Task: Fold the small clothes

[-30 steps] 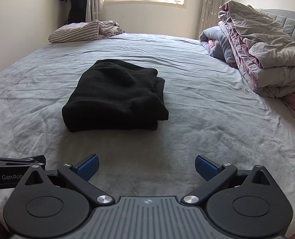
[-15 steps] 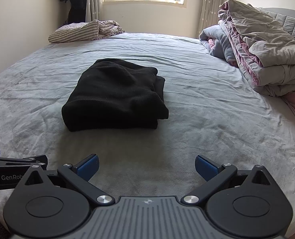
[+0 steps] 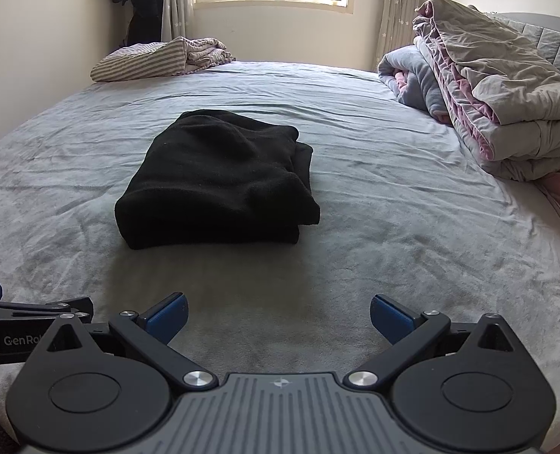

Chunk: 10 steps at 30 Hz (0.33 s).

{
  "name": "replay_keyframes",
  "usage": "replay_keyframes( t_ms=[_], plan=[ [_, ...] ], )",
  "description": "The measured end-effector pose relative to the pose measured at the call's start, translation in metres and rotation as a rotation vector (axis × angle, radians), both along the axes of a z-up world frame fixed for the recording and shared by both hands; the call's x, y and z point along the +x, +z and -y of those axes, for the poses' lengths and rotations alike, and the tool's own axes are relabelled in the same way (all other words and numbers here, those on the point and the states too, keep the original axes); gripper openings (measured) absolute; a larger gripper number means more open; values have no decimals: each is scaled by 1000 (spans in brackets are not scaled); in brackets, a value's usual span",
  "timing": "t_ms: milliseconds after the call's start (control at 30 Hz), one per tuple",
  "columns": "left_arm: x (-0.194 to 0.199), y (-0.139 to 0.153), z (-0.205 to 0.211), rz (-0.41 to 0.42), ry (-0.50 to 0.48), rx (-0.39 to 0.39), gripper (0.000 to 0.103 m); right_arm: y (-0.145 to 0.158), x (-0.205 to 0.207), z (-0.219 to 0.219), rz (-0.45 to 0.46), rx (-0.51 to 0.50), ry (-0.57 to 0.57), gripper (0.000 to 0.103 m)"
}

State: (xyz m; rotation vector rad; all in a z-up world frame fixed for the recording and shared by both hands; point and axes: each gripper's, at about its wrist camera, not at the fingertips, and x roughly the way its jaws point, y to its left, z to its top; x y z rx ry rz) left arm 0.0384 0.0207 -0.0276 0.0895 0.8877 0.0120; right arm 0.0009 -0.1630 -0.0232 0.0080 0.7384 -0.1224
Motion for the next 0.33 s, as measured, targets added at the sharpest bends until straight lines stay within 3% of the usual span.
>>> replay_keyframes(
  t_ms=[333],
  plan=[
    [12, -15, 1, -39, 2, -24, 102, -12, 10, 2, -22, 10, 1, 103]
  ],
)
